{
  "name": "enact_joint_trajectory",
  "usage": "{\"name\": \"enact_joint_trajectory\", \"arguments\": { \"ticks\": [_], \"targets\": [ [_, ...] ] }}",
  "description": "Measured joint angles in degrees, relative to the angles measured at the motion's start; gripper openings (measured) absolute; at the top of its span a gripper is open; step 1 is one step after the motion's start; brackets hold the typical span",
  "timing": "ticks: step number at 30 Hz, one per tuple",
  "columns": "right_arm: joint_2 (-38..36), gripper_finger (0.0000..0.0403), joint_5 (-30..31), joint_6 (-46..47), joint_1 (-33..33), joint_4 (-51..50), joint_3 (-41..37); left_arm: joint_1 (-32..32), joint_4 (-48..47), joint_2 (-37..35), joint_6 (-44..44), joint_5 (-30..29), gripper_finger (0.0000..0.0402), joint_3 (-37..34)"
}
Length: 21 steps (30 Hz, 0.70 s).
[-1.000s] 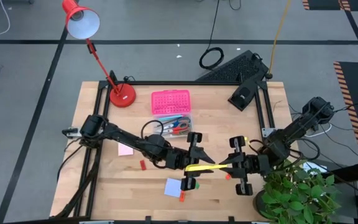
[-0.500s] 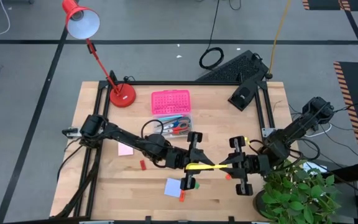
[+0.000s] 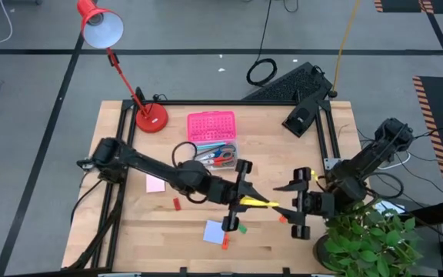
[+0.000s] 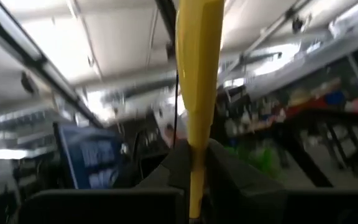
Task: Pack school essentials
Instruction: Put the yellow pen into the pink supply box
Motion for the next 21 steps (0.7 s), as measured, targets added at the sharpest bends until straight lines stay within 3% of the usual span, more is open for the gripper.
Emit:
{"name": "enact_joint_trajectory", "arguments": {
  "ticks": [5, 9, 16, 21],
  "targets": [
    [-1.3, 0.0237, 5.6, -0.1, 1.7, -3.2, 0.0, 0.2, -19.2, -7.0, 2.1, -6.3, 0.004, 0.0],
    [-2.4, 0.0243, 12.3, -0.2, 2.8, -5.2, 0.0, 0.2, -35.3, -12.8, 3.3, -14.5, 0.004, 0.0],
    [-5.2, 0.0243, 29.1, -0.2, 4.0, -11.5, 0.0, 2.1, -65.8, -20.3, 1.0, -37.7, 0.0041, 0.1],
    [-6.0, 0.0243, 38.1, -1.4, 4.0, -14.0, 0.0, 6.6, -81.0, -21.2, -5.2, -40.7, 0.0041, 0.1]
  ]
}}
